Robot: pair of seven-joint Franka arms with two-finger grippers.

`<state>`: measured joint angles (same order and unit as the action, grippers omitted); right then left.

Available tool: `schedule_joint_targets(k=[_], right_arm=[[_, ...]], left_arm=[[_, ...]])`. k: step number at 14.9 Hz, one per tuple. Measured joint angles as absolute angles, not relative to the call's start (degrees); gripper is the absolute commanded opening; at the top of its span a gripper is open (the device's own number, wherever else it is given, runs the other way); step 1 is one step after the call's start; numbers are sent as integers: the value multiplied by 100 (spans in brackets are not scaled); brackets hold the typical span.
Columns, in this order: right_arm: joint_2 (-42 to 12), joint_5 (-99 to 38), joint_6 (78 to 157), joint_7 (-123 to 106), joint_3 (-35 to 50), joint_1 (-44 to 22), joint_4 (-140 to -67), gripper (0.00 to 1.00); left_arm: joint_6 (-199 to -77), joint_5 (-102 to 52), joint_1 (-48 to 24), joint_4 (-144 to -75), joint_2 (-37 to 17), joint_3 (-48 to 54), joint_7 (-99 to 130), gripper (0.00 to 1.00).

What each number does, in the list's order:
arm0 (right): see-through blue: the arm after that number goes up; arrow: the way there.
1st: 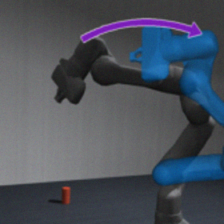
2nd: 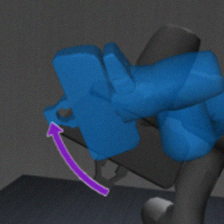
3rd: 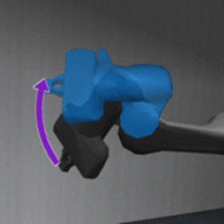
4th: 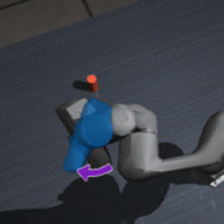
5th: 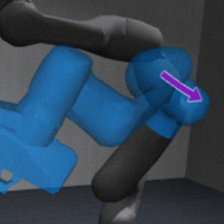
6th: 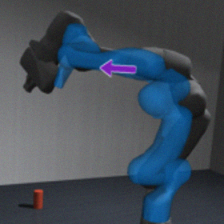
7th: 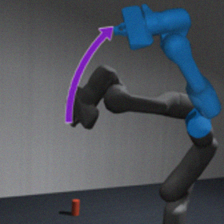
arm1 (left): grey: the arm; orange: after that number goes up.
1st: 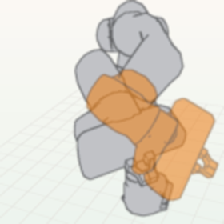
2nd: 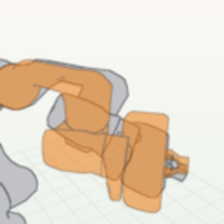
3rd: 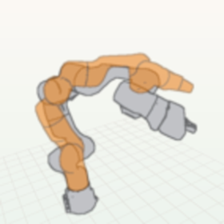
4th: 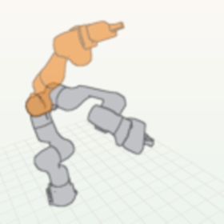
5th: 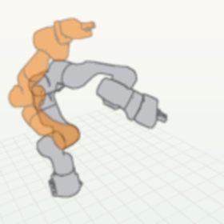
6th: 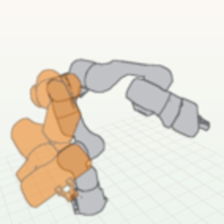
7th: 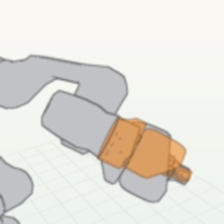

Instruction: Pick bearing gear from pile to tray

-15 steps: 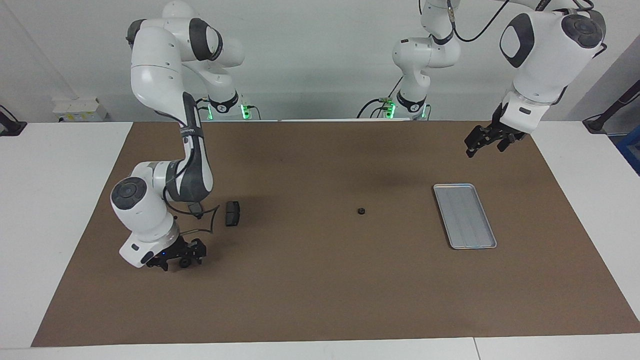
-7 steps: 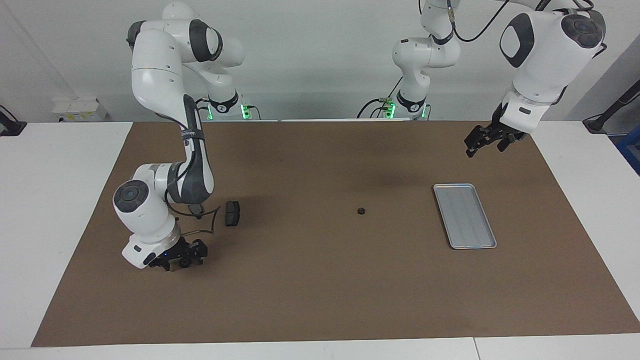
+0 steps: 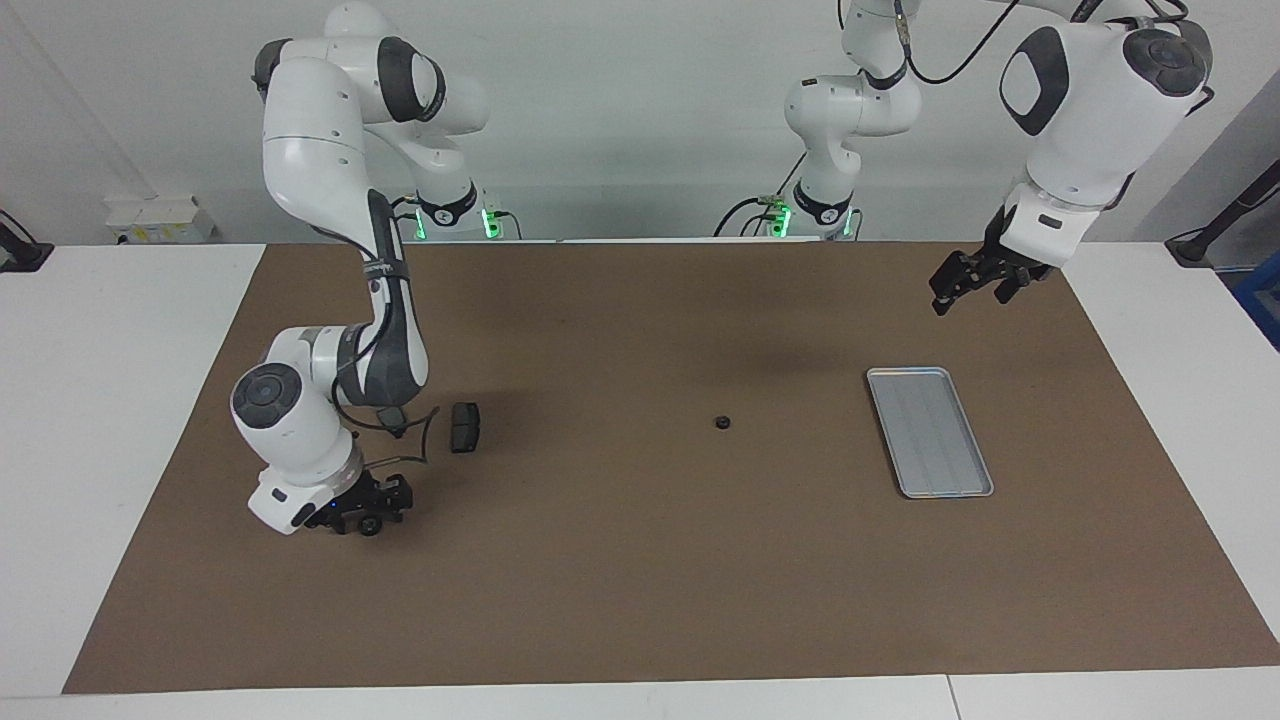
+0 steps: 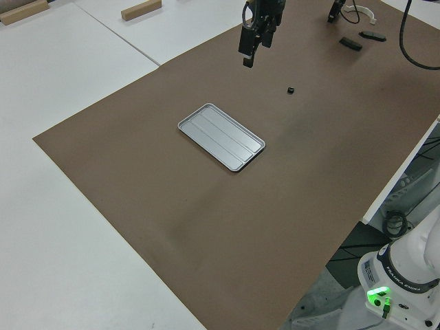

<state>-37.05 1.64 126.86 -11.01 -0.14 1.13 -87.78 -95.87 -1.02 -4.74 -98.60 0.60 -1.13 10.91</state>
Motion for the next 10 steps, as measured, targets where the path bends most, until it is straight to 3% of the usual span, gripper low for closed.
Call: schedule_joint_targets(k=[6, 7, 10], right_arm=[[-3642, 144, 12645, -1100, 8, 117, -8777, 5], [-3642, 143, 12646, -1100, 8, 122, -8778, 0], [-3642, 143, 12646, -1100, 10, 165, -8778, 0]], left_arm=[[-9587, -102, -474, -9860, 61, -113, 1091, 100], [-9587, -102, -474, -9860, 61, -113, 1091, 100], [-9587, -102, -474, -9860, 61, -113, 1091, 100]])
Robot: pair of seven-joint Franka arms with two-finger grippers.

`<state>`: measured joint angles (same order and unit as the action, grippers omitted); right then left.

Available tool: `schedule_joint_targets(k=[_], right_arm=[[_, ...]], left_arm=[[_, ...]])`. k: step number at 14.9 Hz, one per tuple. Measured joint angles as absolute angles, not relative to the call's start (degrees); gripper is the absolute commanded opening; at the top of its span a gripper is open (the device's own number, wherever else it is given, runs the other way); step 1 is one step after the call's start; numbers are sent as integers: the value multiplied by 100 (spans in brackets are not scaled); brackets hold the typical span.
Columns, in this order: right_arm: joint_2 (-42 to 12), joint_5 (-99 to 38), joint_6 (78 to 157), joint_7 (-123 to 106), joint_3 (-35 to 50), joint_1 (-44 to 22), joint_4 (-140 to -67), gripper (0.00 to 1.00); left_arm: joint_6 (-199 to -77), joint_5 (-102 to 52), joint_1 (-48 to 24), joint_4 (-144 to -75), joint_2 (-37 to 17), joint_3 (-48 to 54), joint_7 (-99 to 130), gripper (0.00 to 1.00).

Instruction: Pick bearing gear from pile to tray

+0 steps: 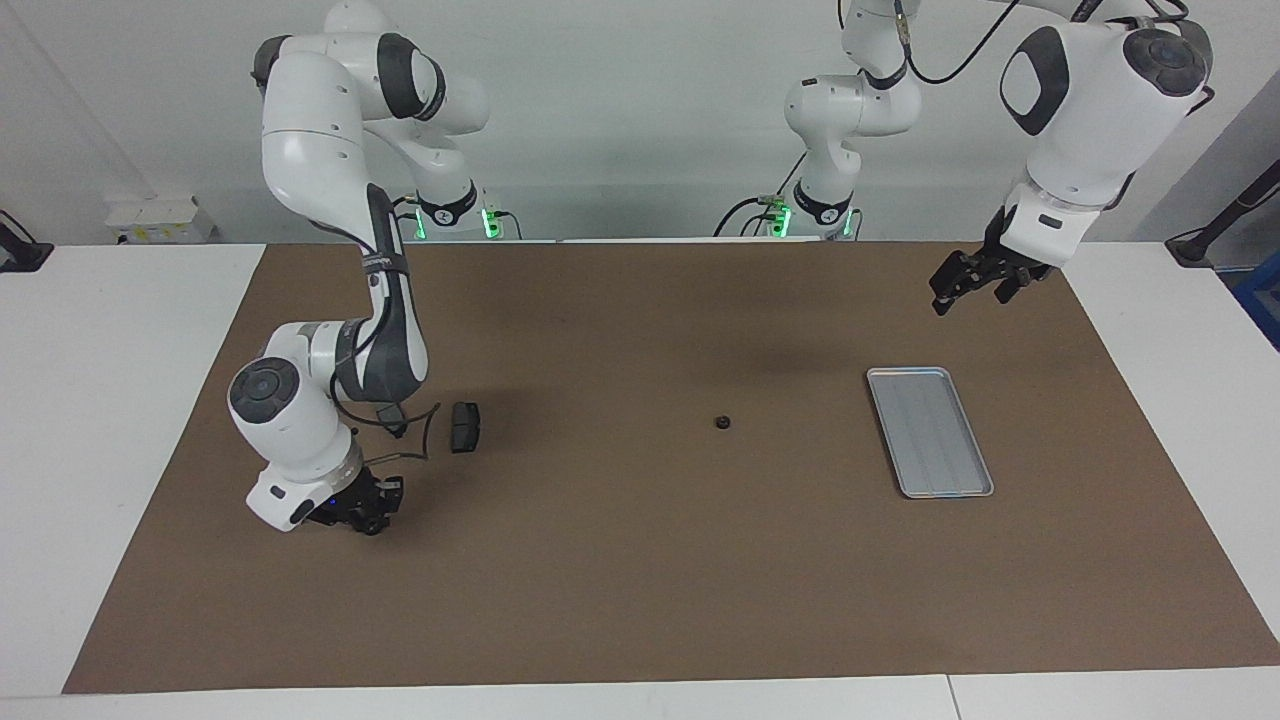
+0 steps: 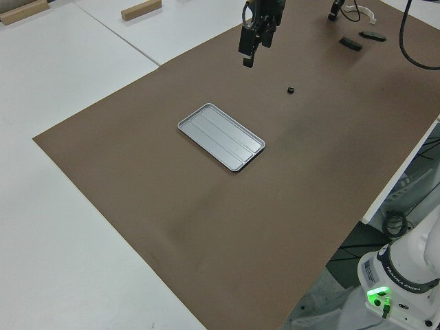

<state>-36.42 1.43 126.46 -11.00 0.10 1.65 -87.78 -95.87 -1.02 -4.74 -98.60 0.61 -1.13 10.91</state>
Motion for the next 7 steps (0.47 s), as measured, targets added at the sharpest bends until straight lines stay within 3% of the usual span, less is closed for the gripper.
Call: schedule_joint_targets(k=[7], right_arm=[[-3642, 145, 12645, -1265, 10, 271, -8776, 0]], left_arm=[[-9587, -102, -474, -9860, 61, -113, 1091, 100]])
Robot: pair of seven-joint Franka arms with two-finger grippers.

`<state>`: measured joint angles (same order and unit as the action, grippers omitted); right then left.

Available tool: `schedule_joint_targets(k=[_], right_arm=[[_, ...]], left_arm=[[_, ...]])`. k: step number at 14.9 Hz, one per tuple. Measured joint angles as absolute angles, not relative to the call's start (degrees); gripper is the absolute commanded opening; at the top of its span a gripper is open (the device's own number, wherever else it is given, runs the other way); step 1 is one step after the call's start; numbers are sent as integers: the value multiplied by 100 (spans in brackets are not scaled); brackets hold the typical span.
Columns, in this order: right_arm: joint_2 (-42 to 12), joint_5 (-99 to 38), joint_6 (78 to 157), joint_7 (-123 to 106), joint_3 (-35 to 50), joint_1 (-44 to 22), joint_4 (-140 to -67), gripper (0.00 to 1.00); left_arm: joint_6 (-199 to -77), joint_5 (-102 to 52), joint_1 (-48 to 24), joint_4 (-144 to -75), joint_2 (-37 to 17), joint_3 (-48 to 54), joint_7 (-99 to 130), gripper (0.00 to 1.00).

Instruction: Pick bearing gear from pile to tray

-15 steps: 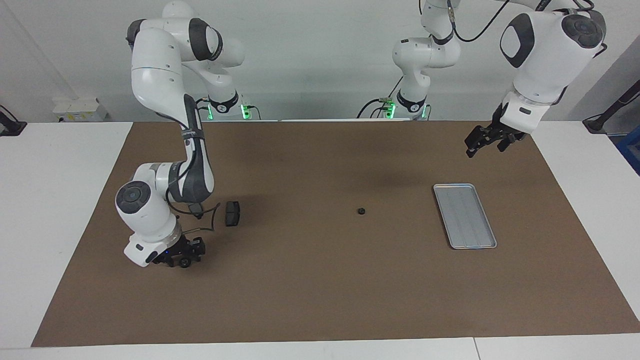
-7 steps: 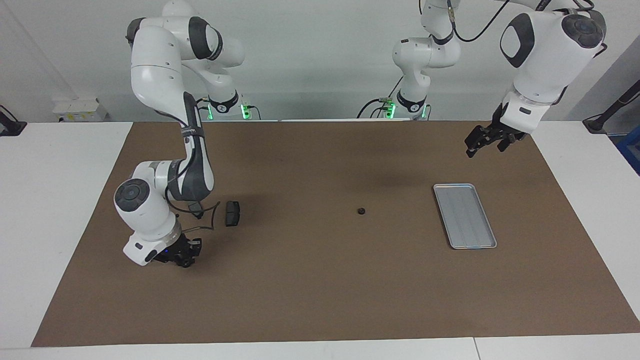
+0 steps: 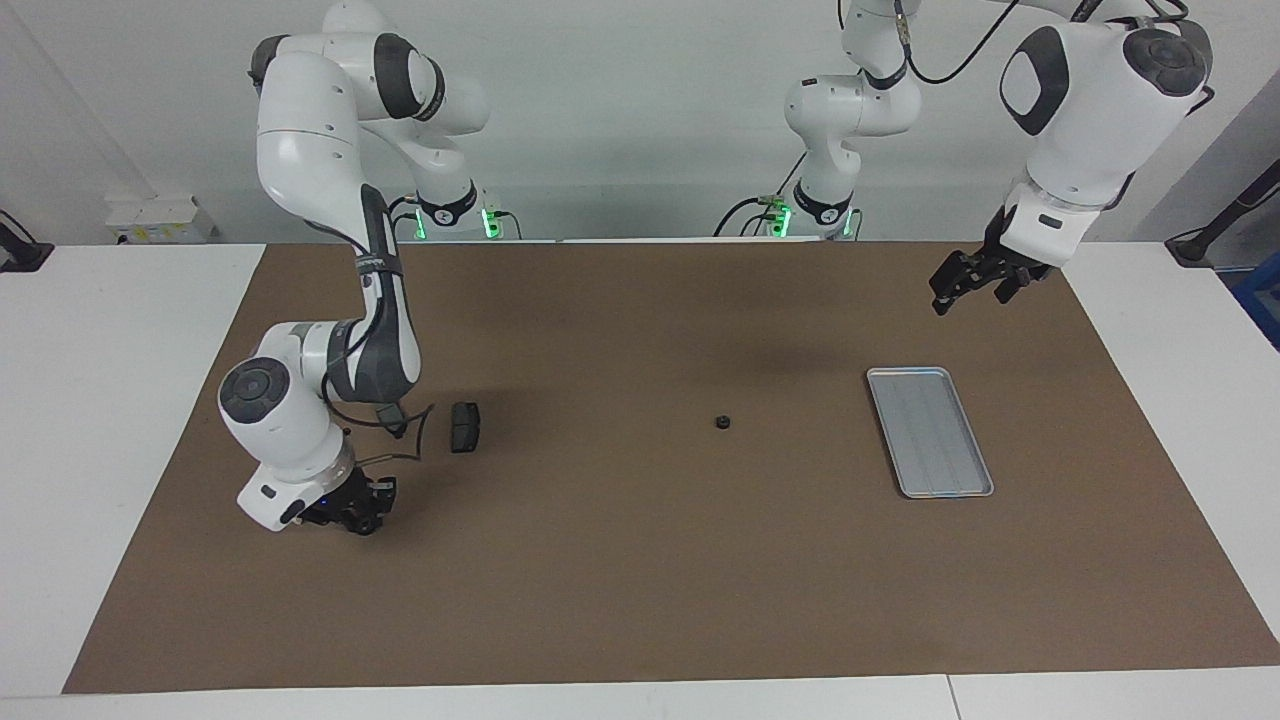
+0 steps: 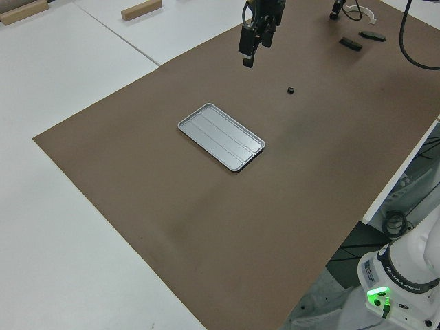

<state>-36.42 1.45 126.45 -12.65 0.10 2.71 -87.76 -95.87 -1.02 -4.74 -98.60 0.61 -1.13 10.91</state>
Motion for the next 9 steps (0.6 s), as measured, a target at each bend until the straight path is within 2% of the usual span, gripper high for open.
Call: schedule_joint_targets(k=[5, 9], right_arm=[[-3590, 156, 12425, -1299, 11, 295, -8762, 0], [-3172, 187, 11453, -1299, 40, 247, -8544, 0]], left_arm=[[-9587, -102, -474, -9860, 61, -113, 1091, 100], [-9587, -102, -474, -9860, 61, -113, 1091, 100]])
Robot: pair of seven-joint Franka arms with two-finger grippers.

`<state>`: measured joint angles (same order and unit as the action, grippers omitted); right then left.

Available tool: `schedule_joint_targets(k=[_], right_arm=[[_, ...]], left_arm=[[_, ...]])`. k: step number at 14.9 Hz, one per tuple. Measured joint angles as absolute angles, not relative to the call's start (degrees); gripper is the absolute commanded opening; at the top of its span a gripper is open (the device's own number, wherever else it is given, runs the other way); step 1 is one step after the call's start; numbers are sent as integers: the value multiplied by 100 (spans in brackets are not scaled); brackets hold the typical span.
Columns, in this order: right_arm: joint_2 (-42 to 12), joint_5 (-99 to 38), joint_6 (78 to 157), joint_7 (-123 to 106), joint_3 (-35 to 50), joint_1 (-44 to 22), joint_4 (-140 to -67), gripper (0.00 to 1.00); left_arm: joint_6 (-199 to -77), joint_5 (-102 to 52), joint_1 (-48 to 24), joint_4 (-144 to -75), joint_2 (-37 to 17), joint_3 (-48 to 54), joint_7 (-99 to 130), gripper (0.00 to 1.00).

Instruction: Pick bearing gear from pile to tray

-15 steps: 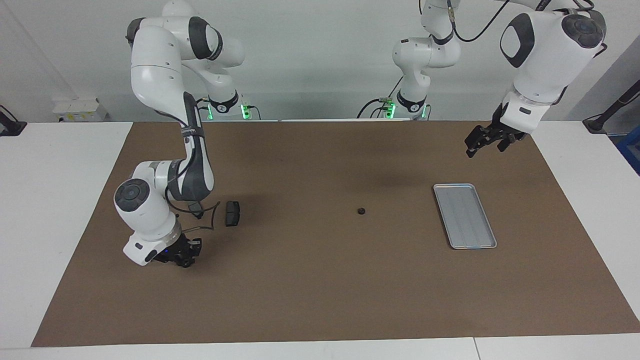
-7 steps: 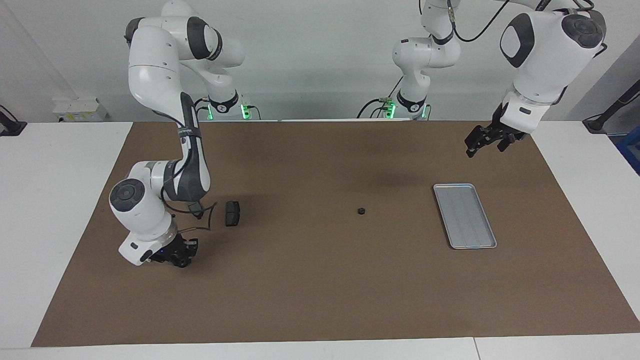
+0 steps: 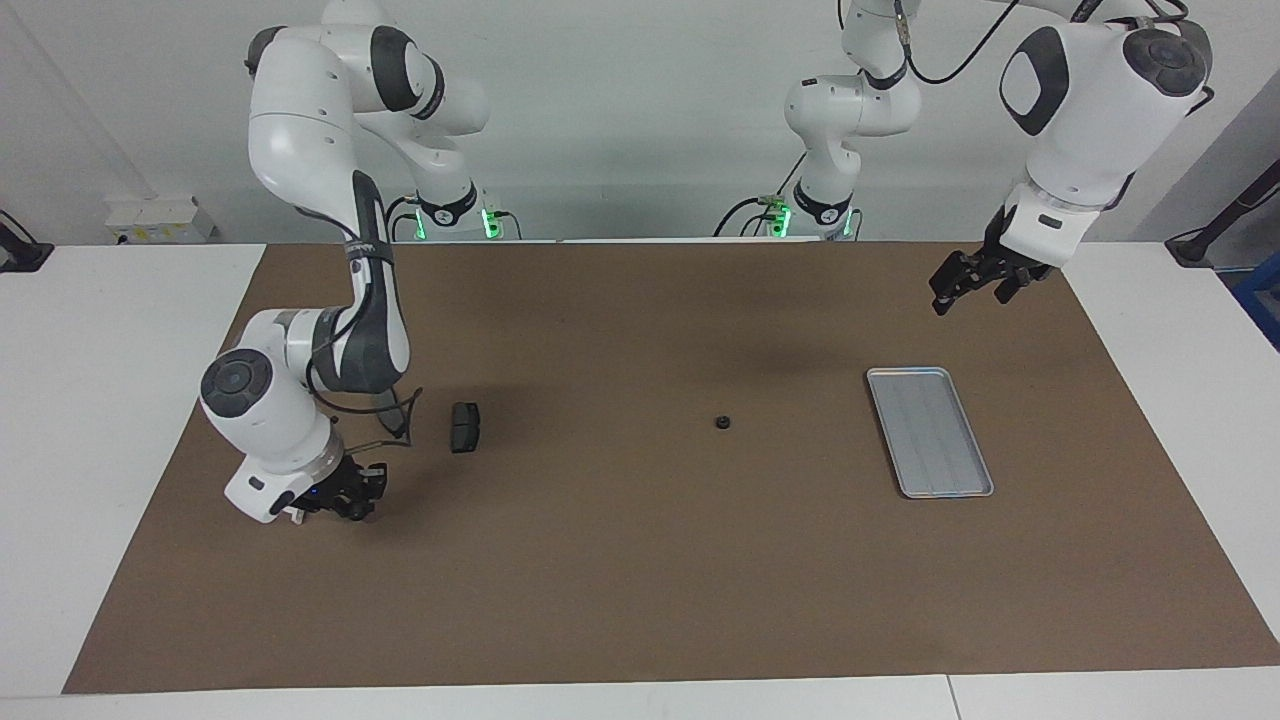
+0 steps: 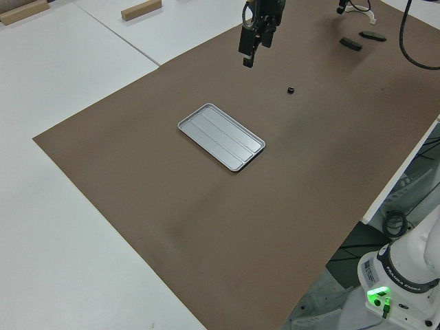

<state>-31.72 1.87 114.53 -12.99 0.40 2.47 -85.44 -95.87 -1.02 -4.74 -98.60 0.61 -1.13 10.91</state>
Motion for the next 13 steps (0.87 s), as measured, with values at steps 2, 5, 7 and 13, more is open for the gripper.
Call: schedule_joint_targets(k=[2, 5, 7, 13], right_arm=[[-2841, 191, 10642, -1299, 66, 242, -8267, 0], [-2420, 276, 9391, -1299, 81, 192, -7765, 0], [-2212, 348, 8820, -1299, 92, 154, -7574, 0], [-2053, 357, 8660, -1299, 87, 119, -7521, 0]], left_arm=[[-9587, -102, -474, -9860, 61, -113, 1091, 100], [-9587, -102, -474, -9860, 61, -113, 1091, 100], [-9587, -102, -474, -9860, 61, -113, 1091, 100], [-9587, -102, -474, -9860, 61, -113, 1091, 100]])
